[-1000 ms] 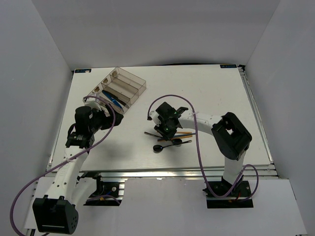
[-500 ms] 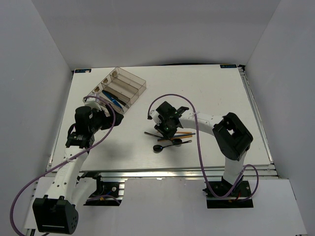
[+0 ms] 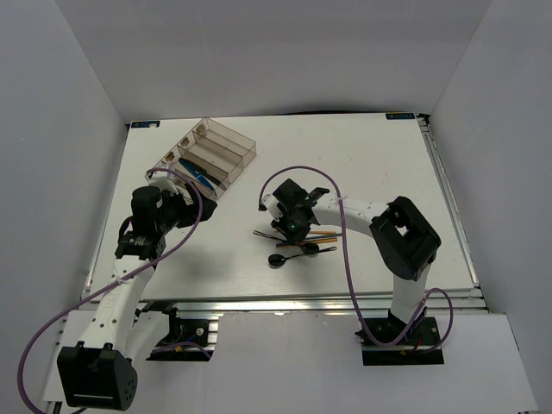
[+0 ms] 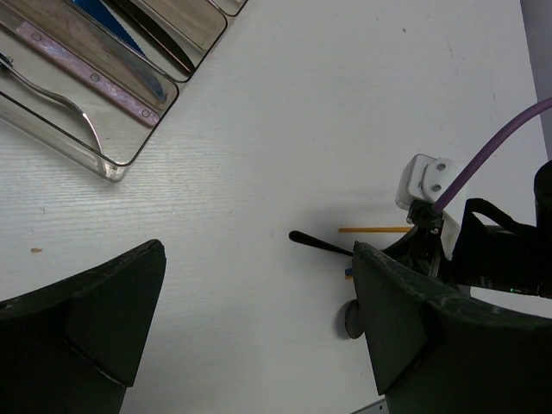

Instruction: Sort the eating utensils into containers

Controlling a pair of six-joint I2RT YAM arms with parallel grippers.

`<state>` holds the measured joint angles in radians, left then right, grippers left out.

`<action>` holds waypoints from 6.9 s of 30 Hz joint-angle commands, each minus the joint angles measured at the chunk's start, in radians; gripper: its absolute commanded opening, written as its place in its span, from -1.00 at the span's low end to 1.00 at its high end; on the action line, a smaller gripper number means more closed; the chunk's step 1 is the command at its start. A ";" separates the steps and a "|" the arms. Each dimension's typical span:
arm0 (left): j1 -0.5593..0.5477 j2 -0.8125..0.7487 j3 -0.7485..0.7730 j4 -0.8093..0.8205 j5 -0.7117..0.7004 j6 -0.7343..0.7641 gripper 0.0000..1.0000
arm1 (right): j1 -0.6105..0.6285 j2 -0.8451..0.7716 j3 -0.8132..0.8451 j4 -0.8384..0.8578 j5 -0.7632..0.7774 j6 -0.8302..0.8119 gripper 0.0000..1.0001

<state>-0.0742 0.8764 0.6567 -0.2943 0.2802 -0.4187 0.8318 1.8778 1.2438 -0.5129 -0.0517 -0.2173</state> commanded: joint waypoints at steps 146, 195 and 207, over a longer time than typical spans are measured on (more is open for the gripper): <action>0.059 0.624 0.741 -0.015 -0.209 -0.254 0.96 | 0.075 -0.346 -0.133 -0.050 0.022 0.122 0.74; 0.014 -0.201 -0.083 0.358 0.422 -0.442 0.96 | 0.138 -0.296 0.015 0.149 -0.169 0.263 -1.00; -0.208 -0.093 -0.108 0.383 0.274 -0.405 0.96 | 0.144 -0.324 0.161 0.126 -0.097 0.384 -1.00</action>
<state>-0.2134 0.7513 0.5465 0.0631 0.6155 -0.8433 0.9707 1.5883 1.3350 -0.3748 -0.1524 0.1379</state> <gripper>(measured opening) 0.981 0.009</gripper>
